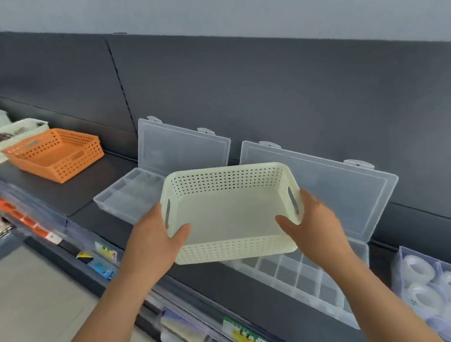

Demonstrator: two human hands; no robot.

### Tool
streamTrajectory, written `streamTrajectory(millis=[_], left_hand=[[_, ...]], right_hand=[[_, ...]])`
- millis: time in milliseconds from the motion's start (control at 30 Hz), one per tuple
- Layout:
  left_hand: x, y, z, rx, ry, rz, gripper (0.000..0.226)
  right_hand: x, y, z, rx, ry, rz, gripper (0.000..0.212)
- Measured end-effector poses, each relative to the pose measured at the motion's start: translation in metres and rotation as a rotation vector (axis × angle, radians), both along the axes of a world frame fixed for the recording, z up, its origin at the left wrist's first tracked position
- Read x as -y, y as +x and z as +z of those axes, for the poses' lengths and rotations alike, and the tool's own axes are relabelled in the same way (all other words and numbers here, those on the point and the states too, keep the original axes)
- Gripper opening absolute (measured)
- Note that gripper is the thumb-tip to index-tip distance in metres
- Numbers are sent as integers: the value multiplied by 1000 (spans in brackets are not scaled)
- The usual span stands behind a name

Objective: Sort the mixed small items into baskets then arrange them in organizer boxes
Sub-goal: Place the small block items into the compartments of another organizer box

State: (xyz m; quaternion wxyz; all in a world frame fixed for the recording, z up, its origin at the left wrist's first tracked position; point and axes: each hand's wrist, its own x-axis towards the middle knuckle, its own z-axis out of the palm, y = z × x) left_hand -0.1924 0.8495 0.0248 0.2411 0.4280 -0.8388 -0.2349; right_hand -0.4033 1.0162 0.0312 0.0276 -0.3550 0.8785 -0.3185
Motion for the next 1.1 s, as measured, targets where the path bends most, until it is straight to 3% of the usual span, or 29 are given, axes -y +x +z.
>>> streamTrajectory(millis=[500,833,1100], left_hand=[[140,233,26,-49,-71,567,27],[314,389,42,2,-38,670,39],[457,443,38,-13,-23,691,37]], right_hand=[[267,175,28,-38,-84,584,38],[466,329,37,50,-118,671,42],[614,386,40,59,-144,678,43]])
